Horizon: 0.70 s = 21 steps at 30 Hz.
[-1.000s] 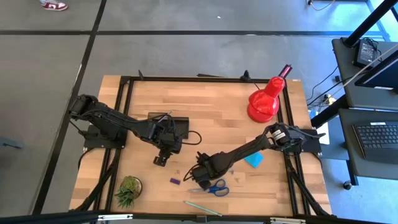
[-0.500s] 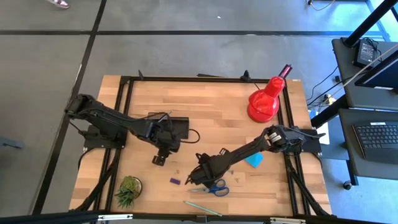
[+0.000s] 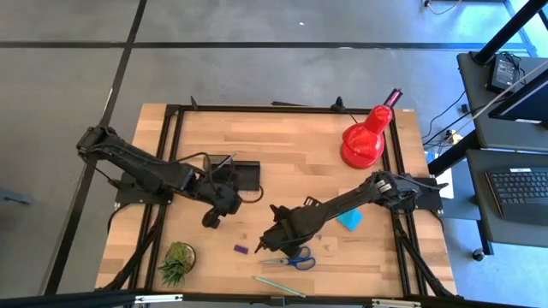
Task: Pick and place office supplies into organizer
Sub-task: Put the black pen into the black desk organizer
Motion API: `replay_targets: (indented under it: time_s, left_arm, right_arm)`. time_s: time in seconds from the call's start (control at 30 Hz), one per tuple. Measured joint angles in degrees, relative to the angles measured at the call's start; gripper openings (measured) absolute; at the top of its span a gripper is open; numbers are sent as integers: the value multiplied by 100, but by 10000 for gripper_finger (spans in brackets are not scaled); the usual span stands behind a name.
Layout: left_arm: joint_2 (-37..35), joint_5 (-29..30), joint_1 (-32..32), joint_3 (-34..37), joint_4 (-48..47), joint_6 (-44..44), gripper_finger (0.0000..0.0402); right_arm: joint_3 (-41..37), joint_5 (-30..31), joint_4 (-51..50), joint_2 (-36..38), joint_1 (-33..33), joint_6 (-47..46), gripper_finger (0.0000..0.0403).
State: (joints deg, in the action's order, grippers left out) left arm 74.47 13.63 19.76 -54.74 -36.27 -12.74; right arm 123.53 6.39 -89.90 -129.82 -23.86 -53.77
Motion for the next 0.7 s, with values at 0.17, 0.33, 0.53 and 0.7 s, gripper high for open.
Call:
replay_targets:
  time_s: [0.17, 0.33, 0.53, 0.7]
  left_arm:
    - [-59, 901, 619, -4, 34, -51, 134]
    - [33, 2425, 1313, -4, 117, -552, 134]
    - [64, 3343, 1674, -4, 355, -652, 134]
    - [69, 3360, 1663, -4, 332, -699, 134]
  right_arm:
    - [0, 155, -10, 308, 198, 37, 51]
    - [0, 167, 282, 466, 534, 396, 51]
    - [0, -241, 1085, 466, 949, 1082, 51]
    - [0, -883, 1676, 468, 1278, 1362, 51]
